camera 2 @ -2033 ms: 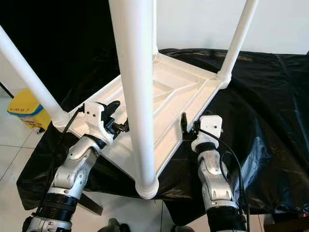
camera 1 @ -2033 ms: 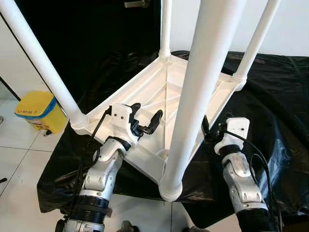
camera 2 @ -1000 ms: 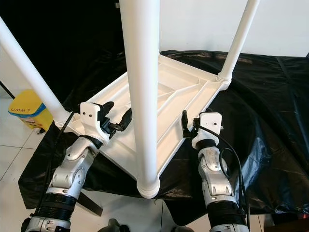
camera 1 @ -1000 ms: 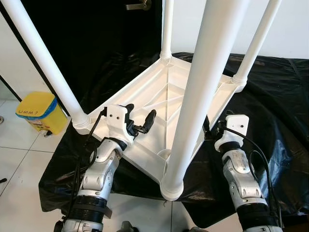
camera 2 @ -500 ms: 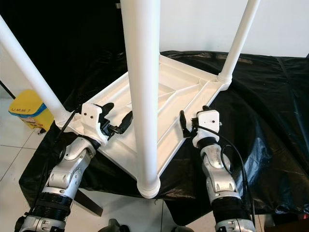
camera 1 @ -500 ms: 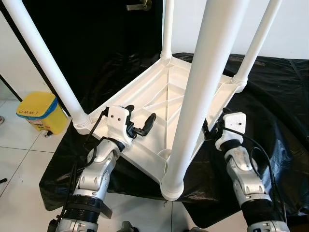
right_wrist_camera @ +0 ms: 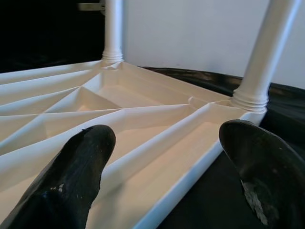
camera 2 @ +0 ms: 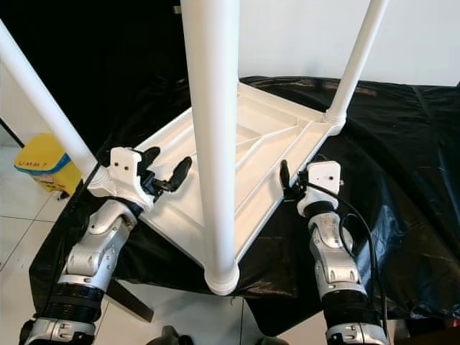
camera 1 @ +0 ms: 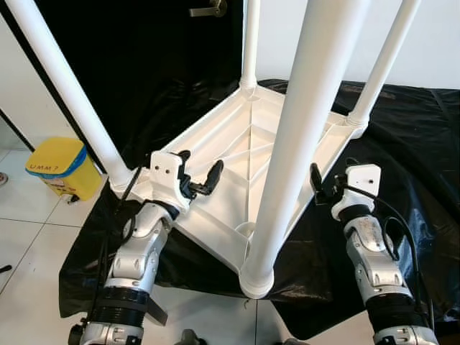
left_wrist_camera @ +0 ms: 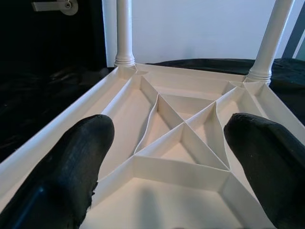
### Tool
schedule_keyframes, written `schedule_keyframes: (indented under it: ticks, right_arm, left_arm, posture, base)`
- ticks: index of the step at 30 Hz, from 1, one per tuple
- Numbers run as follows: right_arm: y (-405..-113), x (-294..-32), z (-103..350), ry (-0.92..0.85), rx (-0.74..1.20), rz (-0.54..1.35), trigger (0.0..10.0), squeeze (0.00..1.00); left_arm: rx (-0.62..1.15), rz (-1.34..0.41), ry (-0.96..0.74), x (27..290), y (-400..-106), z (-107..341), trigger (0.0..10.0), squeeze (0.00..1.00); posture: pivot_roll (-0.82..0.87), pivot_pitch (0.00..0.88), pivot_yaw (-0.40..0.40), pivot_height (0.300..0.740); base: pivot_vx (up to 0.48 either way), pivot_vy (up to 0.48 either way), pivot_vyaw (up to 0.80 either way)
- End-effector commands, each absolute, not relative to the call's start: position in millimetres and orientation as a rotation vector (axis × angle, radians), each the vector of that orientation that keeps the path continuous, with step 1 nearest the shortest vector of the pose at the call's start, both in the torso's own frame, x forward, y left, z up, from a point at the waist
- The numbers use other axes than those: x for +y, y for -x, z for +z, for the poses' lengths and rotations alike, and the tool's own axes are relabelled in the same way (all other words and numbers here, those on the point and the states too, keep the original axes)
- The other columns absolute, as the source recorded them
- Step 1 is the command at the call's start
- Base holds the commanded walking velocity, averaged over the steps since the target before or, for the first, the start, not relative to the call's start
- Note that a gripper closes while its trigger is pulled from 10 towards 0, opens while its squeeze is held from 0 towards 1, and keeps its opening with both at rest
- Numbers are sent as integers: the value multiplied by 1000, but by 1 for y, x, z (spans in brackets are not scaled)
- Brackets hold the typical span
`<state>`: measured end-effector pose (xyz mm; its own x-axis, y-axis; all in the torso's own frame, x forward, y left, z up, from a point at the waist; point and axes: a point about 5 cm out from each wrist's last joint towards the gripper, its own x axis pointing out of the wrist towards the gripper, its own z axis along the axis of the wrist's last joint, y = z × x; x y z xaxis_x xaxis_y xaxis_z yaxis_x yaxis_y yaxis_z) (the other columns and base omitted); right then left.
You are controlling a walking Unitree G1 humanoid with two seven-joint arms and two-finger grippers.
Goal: Building children table
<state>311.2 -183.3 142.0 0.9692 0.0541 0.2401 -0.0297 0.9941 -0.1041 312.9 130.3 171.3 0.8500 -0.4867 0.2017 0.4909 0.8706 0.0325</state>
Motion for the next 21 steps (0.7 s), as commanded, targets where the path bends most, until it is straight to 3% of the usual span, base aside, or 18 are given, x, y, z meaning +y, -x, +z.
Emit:
schedule_keyframes:
  ticks: [1, 6, 7, 8, 9, 15, 20, 21]
  right_arm:
    - [-311, -181, 141, 93, -234, 75, 10000, 1000]
    - [-311, -185, 145, 67, -250, 59, 10000, 1000]
    - [-311, -185, 146, 64, -252, 53, 10000, 894]
    - [-311, -186, 145, 65, -252, 40, 10000, 0]
    - [-311, -187, 145, 63, -252, 25, 10000, 0]
    - [-309, -191, 146, 31, -261, -45, 10000, 0]
    - [-307, -182, 145, 34, -254, 16, 10000, 0]
    - [-307, -181, 144, 36, -254, 31, 10000, 1000]
  left_arm:
    - [-200, -644, 11, 127, -307, 169, 10000, 1000]
    - [-225, -644, 54, 129, -307, 176, 10000, 1000]
    - [-221, -628, 49, 128, -307, 175, 10000, 1000]
    - [-219, -617, 41, 127, -307, 174, 10000, 122]
    - [-218, -593, 45, 128, -308, 173, 10000, 0]
    - [-248, -529, 90, 129, -309, 178, 10000, 0]
    - [-229, -607, 47, 122, -306, 175, 10000, 0]
    - [-224, -620, 46, 121, -305, 174, 10000, 216]
  posture:
    - [-40, 44, 12, 740]
    - [-39, 48, 11, 740]
    - [-40, 47, 13, 740]
    - [-40, 47, 13, 740]
    - [-41, 46, 12, 740]
    - [-42, 45, 10, 740]
    - [-43, 45, 12, 740]
    - [-43, 45, 12, 740]
  base:
    - [0, 0, 0]
    - [0, 0, 0]
    - [0, 0, 0]
    - [0, 0, 0]
    - [0, 0, 0]
    - [0, 0, 0]
    - [0, 0, 0]
    - [0, 0, 0]
